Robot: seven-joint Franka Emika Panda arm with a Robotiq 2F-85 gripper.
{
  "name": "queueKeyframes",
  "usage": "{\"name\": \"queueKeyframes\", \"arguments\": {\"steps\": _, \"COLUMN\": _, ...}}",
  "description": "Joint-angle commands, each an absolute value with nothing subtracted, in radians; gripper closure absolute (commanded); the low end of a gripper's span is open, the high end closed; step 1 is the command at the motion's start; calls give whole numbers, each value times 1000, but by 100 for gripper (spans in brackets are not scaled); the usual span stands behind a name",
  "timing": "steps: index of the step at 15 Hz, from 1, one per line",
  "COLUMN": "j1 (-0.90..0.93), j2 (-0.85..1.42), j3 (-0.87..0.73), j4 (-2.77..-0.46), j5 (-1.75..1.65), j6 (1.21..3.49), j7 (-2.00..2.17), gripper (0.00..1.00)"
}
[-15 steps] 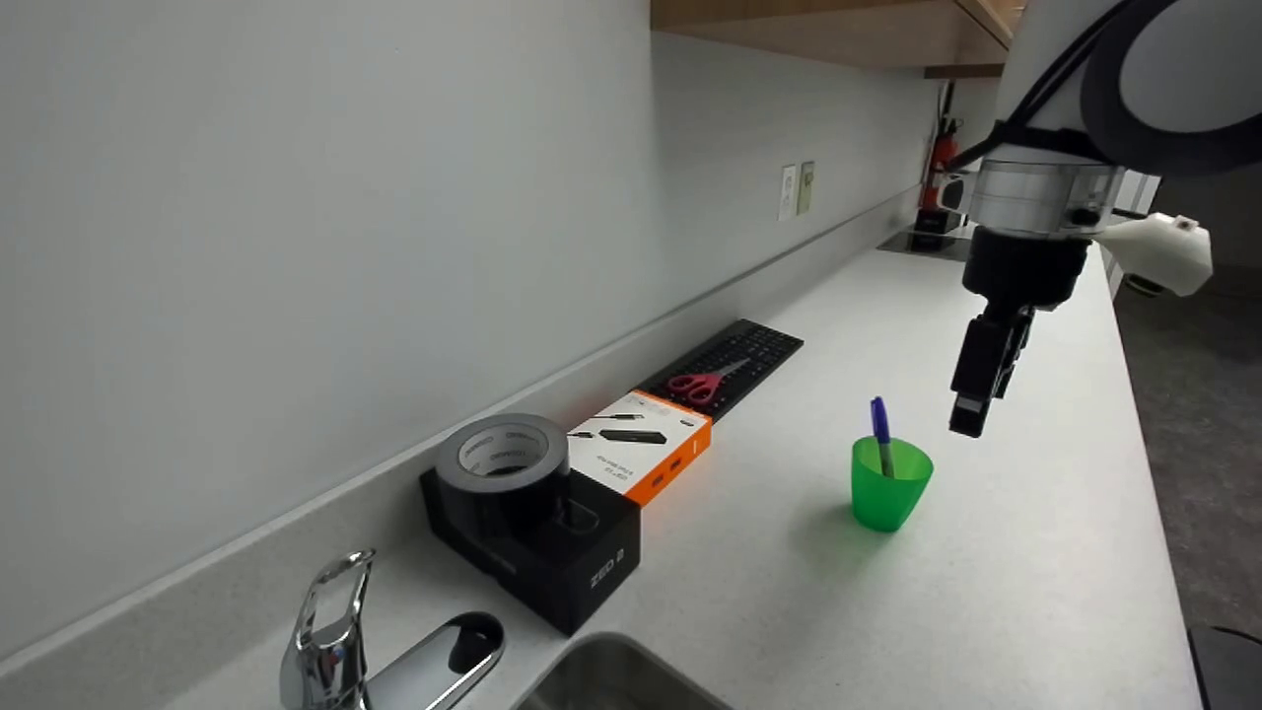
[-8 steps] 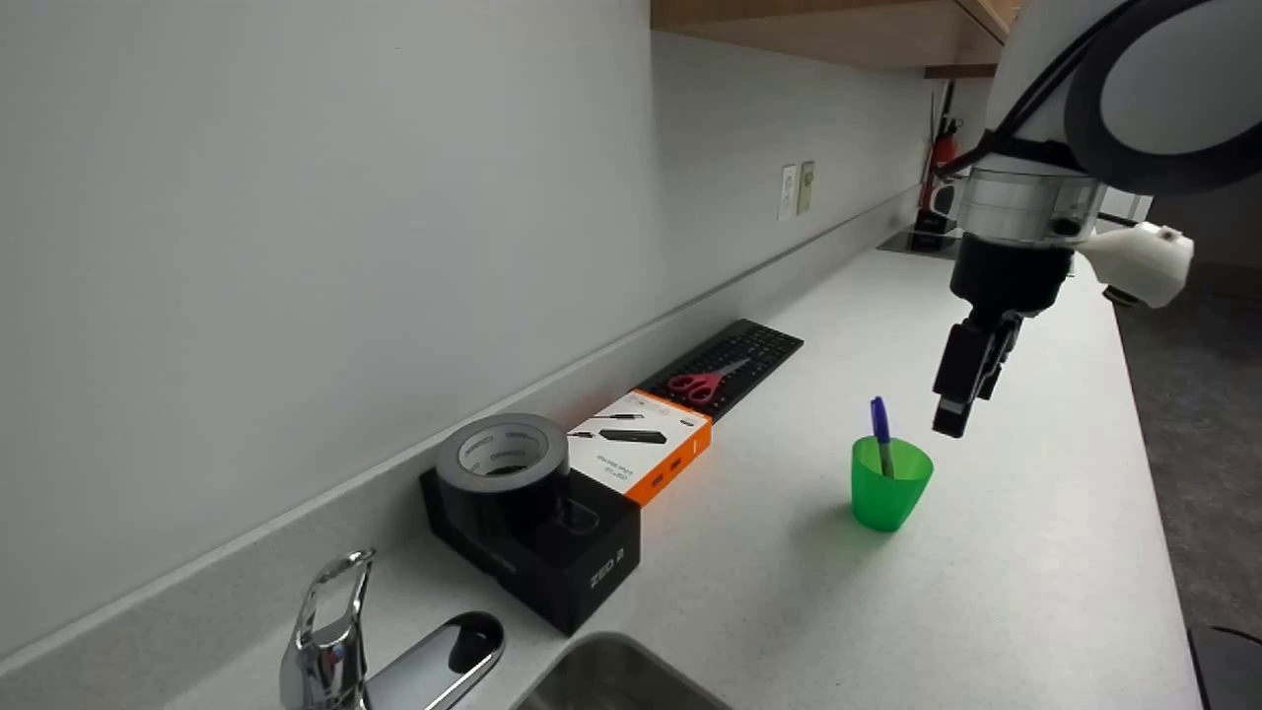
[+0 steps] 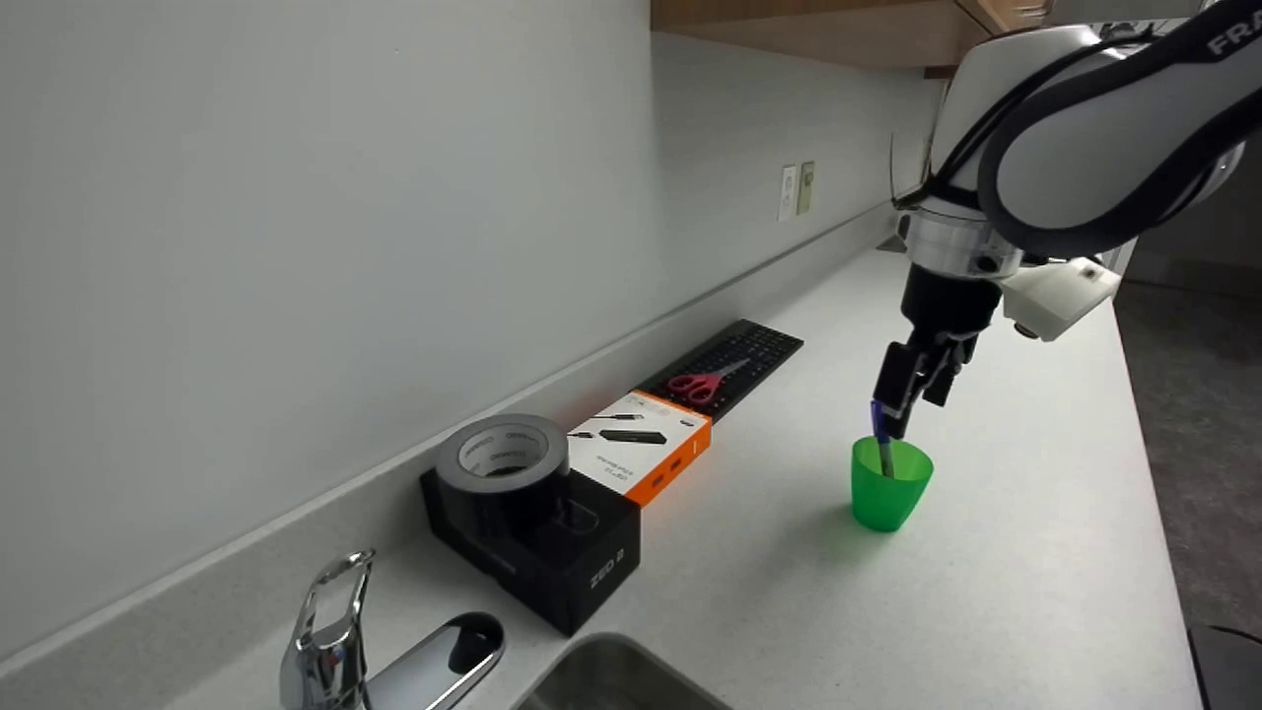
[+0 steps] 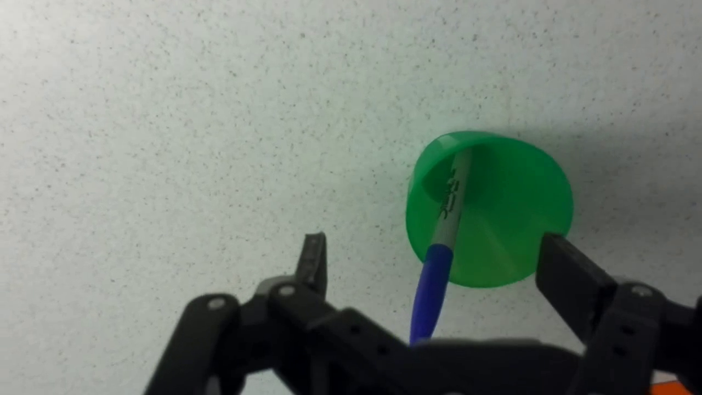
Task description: Remove the blue pen from the green cup
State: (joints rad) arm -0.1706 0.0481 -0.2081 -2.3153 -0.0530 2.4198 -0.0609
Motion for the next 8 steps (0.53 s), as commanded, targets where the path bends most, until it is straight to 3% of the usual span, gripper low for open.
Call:
{"name": "queueKeyframes", "arguments": {"steps": 1, "j1": -180, "j2": 135, "j3": -206, "j4": -2243, "j5": -61, "j6": 2447, "j7": -4, "gripper": 0}}
{"name": "queueKeyframes", "arguments": {"steps": 3, "j1": -177, "j2": 153, "j3": -206, "j4": -2230, "j5": -68, "j6": 2447, "j7": 13, "gripper": 0}}
{"name": "queueKeyframes", "arguments": {"steps": 4, "j1": -176, "j2": 155, "j3": -206, "j4": -2229, "j5": -69, "j6": 2447, "j7": 18, "gripper": 20}}
{"name": "queueKeyframes", "arguments": {"steps": 8, "j1": -175, "j2": 131, "j3": -206, "j4": -2244, "j5": -72, "j6": 2446, "j7": 18, "gripper": 50}}
